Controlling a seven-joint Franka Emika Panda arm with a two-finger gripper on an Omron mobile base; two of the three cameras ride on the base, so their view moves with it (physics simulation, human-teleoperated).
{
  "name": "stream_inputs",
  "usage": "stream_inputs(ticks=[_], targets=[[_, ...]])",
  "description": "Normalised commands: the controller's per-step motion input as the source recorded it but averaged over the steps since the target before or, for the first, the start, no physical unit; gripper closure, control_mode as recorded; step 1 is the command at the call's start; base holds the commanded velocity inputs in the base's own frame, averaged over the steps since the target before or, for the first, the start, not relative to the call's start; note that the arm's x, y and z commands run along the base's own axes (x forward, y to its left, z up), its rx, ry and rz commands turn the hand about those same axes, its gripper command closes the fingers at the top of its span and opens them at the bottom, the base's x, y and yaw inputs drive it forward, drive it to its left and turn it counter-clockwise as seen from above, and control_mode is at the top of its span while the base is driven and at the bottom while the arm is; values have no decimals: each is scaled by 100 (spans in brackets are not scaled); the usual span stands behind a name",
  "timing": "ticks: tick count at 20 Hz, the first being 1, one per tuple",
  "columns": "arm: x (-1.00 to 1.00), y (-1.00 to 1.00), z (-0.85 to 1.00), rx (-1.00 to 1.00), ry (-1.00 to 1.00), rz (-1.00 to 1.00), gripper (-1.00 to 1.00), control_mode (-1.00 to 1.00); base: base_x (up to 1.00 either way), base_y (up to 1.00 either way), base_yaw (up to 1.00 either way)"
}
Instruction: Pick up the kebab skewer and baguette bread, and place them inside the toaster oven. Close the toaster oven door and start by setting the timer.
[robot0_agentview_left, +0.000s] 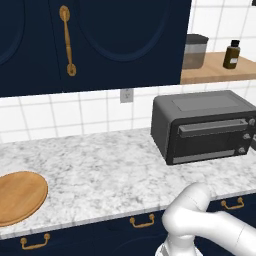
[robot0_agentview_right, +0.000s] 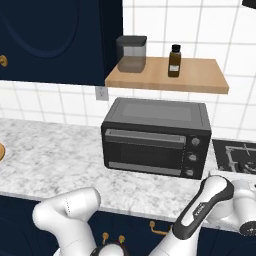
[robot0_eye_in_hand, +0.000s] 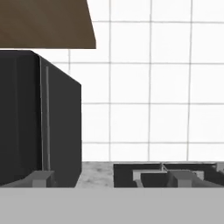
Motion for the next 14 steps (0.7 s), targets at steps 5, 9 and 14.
stream_inputs(ticks=[5,9,14], targets=[[0,77,9,-1,-1,-3,-100,-100,0,0,0],[6,41,37,2,0,-5,-100,-100,0,0,0],[14,5,41,6,0,-5,-100,-100,0,0,0]])
